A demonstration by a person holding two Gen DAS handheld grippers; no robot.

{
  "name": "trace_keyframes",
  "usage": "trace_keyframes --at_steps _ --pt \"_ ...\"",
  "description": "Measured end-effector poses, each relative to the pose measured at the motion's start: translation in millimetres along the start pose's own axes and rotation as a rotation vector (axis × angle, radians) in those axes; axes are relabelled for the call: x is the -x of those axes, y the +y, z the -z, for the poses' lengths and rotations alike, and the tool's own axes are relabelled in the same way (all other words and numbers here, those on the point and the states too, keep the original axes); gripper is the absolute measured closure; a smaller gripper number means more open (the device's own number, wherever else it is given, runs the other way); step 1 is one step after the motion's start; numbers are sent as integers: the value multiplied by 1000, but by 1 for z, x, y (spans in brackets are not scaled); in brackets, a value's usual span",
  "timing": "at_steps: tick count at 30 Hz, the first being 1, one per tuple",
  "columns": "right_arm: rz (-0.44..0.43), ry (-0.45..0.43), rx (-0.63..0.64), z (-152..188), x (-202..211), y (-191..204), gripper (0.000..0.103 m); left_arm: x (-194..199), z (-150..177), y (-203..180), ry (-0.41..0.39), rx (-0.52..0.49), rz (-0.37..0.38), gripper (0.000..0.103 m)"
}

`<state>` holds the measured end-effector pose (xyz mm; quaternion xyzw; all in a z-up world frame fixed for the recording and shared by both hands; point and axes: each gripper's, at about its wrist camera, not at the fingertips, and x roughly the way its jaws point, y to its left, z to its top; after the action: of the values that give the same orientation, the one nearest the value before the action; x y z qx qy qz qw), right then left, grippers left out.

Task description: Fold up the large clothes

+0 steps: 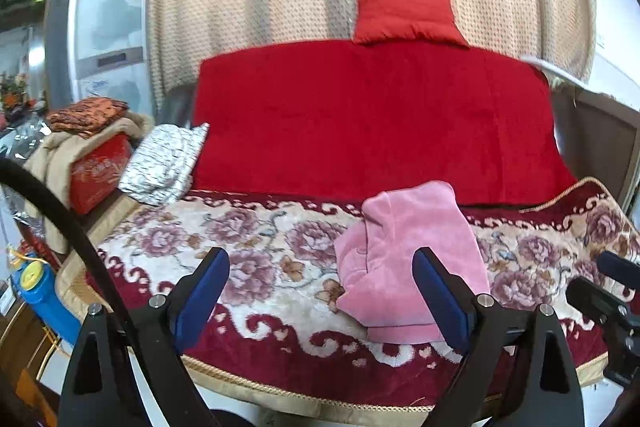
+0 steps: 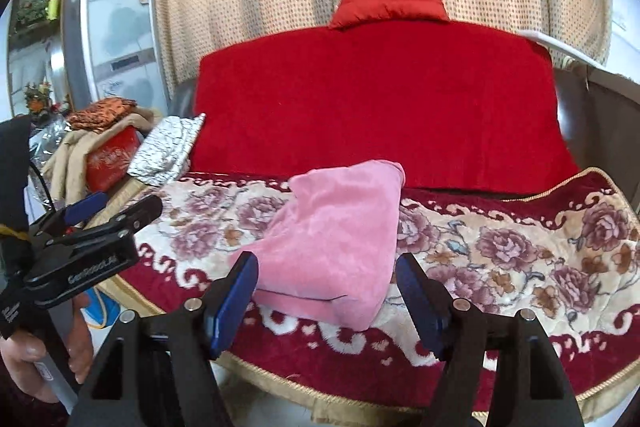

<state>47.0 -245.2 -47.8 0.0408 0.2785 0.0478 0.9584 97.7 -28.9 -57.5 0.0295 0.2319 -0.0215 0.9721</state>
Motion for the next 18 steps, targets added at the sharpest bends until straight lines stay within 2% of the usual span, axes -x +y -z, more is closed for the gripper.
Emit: trace_keyframes --at_steps 3,10,18 --pt "0 -38 16 0 25 6 28 27 -5 1 -52 6 -22 2" --pt "2 -117 39 -4 69 17 26 73 -18 -3 -146 -18 -35 2" --pt "21 -181 35 -7 100 19 24 116 -23 -11 -246 -64 -90 1"
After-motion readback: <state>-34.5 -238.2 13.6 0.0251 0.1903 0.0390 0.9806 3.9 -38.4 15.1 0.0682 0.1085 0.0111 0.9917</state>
